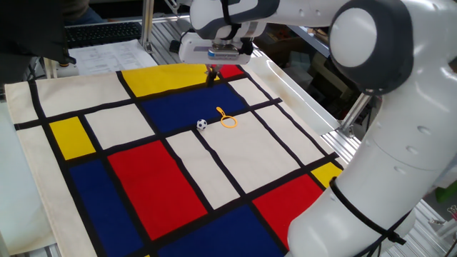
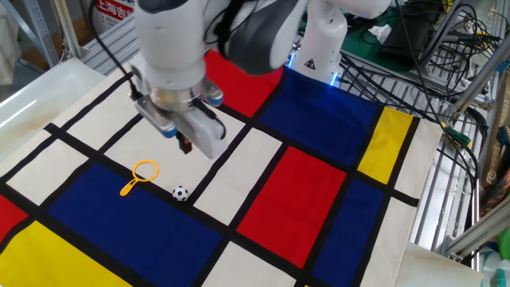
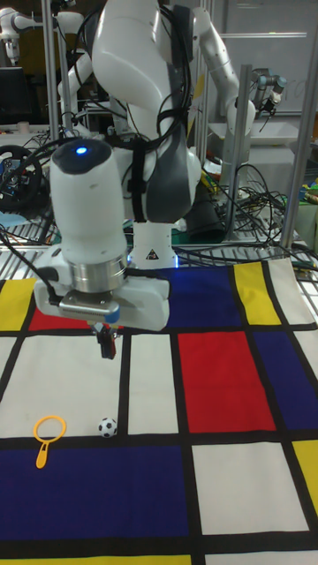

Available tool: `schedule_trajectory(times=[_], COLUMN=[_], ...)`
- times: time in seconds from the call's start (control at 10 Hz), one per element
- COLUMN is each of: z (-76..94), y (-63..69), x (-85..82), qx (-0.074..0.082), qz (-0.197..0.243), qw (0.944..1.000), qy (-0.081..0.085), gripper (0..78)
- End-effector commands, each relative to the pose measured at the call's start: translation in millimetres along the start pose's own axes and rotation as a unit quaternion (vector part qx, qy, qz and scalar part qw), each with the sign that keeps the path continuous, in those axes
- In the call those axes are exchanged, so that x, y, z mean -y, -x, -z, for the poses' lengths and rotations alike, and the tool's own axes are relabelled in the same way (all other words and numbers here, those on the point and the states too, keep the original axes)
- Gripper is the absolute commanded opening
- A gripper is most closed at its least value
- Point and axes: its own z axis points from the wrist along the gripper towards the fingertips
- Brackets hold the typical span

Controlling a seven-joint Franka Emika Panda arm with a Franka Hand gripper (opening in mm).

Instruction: Attach the bubble ring to the ball

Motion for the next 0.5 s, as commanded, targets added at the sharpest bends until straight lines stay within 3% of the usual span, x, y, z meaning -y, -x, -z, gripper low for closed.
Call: schedule_trajectory(times=[0.1,0.5], z=[-11.2,-28.2], y=[8.8,14.0], x=[13.2,29.3], qx=[0.002,0.002], qz=[0.021,0.048], qw=[0.9998,0.9988], qy=[0.000,0.000], gripper=[0.0,0.0])
